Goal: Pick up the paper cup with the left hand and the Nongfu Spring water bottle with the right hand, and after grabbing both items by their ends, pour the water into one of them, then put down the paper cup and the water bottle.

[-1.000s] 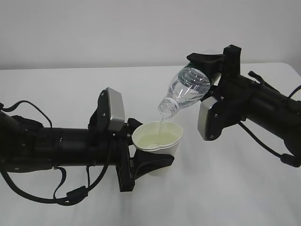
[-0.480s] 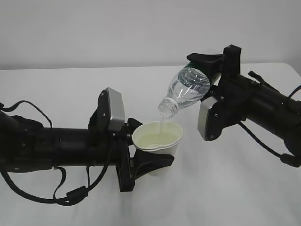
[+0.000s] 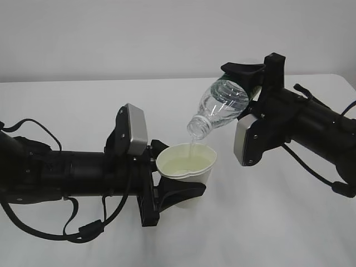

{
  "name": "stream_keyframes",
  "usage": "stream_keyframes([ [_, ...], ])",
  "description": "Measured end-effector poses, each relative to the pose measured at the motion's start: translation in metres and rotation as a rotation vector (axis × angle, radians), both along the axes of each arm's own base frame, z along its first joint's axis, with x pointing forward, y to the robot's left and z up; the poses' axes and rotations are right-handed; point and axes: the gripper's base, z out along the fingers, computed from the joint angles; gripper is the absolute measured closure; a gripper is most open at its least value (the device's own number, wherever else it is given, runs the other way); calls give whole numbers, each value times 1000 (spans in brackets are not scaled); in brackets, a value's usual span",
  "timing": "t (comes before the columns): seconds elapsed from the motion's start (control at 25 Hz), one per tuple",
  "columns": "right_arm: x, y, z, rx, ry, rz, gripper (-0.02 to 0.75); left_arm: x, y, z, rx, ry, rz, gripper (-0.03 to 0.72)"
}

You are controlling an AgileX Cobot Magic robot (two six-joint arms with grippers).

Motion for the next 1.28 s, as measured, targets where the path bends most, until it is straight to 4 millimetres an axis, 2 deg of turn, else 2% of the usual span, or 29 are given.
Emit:
stream_keyframes([
  [1.28, 0, 0, 0, 1, -2, 0, 271, 0, 0, 0, 0, 0, 0, 258],
])
